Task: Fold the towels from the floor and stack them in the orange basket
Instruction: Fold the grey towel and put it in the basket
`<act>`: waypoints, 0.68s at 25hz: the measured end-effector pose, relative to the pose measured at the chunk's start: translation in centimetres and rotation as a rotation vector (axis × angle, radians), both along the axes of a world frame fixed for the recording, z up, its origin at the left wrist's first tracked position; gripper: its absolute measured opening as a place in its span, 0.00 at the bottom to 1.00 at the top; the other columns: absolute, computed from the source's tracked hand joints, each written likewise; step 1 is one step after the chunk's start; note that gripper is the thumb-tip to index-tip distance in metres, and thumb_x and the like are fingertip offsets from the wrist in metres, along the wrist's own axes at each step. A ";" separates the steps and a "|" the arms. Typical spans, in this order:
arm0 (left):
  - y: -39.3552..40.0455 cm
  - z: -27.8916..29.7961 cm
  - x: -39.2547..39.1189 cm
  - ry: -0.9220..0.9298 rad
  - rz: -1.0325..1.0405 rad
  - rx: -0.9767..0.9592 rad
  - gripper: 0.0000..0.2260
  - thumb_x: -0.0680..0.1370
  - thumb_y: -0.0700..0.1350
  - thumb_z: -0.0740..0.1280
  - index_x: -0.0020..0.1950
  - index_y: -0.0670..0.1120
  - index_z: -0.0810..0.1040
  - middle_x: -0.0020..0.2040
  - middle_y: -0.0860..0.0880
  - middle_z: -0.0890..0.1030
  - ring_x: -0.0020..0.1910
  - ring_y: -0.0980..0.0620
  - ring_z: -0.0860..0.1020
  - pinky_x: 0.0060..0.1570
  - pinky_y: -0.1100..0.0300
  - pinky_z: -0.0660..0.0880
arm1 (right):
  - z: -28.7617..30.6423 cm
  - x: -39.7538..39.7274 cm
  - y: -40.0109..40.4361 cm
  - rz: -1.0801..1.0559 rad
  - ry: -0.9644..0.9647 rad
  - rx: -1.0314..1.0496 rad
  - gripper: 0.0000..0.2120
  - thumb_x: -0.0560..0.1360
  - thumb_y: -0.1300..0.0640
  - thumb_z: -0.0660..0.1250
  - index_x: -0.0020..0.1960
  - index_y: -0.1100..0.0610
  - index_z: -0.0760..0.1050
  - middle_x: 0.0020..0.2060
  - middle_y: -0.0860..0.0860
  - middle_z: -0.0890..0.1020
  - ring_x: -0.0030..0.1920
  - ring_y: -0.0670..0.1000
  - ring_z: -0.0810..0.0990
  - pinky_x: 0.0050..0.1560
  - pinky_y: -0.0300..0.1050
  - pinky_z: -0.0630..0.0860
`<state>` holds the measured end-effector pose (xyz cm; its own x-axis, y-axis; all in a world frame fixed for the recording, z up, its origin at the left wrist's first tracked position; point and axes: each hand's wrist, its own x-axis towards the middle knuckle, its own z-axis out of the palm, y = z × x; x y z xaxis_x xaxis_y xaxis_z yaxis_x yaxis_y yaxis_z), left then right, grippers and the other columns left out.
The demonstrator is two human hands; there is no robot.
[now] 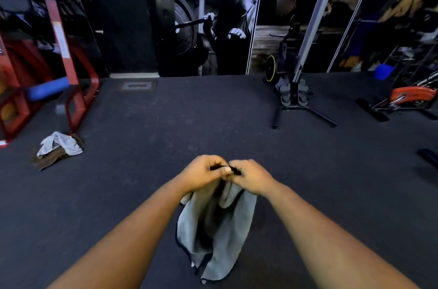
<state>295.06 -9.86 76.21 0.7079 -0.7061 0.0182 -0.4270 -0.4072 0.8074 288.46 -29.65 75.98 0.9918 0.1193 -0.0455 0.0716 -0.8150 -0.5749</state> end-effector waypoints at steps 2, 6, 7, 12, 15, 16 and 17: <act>0.3 -0.5 0.3 -0.155 0.010 0.162 0.09 0.78 0.53 0.73 0.56 0.52 0.82 0.49 0.55 0.85 0.49 0.58 0.83 0.49 0.61 0.77 | -0.2 0.5 -1.3 -0.024 -0.060 -0.036 0.07 0.77 0.52 0.69 0.41 0.47 0.74 0.36 0.47 0.82 0.41 0.50 0.81 0.45 0.56 0.78; 5.0 -4.1 1.6 -0.068 0.318 0.255 0.09 0.78 0.45 0.73 0.39 0.54 0.80 0.36 0.55 0.82 0.35 0.59 0.79 0.42 0.54 0.76 | -0.7 0.3 -5.6 -0.185 -0.043 0.032 0.09 0.80 0.53 0.67 0.43 0.55 0.77 0.37 0.53 0.81 0.41 0.52 0.79 0.47 0.59 0.77; 5.4 -4.6 1.4 0.039 0.416 0.093 0.12 0.77 0.38 0.73 0.38 0.53 0.81 0.35 0.56 0.82 0.34 0.59 0.77 0.42 0.55 0.75 | -0.8 0.4 -6.1 -0.209 -0.029 0.045 0.10 0.80 0.52 0.67 0.42 0.56 0.76 0.37 0.54 0.80 0.39 0.52 0.78 0.46 0.59 0.75; -0.8 -1.9 -3.0 0.225 0.304 -0.209 0.18 0.78 0.41 0.75 0.64 0.54 0.76 0.52 0.53 0.83 0.46 0.63 0.81 0.48 0.65 0.78 | -0.5 1.6 -3.7 0.048 -0.032 0.206 0.06 0.77 0.52 0.70 0.45 0.54 0.78 0.39 0.52 0.83 0.42 0.54 0.81 0.48 0.57 0.76; -2.7 -2.2 -2.1 0.027 0.165 0.058 0.13 0.75 0.45 0.71 0.56 0.59 0.78 0.49 0.53 0.85 0.50 0.54 0.84 0.55 0.49 0.80 | -0.5 1.8 -3.2 0.160 -0.038 0.281 0.07 0.75 0.55 0.72 0.52 0.49 0.78 0.40 0.47 0.84 0.41 0.45 0.82 0.48 0.45 0.78; -2.6 -2.4 -1.6 0.003 0.214 0.067 0.11 0.75 0.45 0.71 0.56 0.57 0.80 0.50 0.53 0.86 0.51 0.53 0.84 0.55 0.48 0.79 | -0.6 1.7 -3.9 0.131 -0.053 0.280 0.12 0.75 0.53 0.75 0.56 0.50 0.76 0.38 0.46 0.82 0.38 0.41 0.79 0.43 0.40 0.75; -2.3 -2.4 -1.2 0.005 0.287 0.040 0.12 0.76 0.45 0.70 0.58 0.54 0.82 0.52 0.52 0.86 0.53 0.53 0.84 0.57 0.50 0.79 | -1.0 1.6 -4.8 0.092 -0.048 0.239 0.16 0.75 0.51 0.76 0.58 0.49 0.74 0.37 0.45 0.79 0.36 0.41 0.77 0.40 0.38 0.72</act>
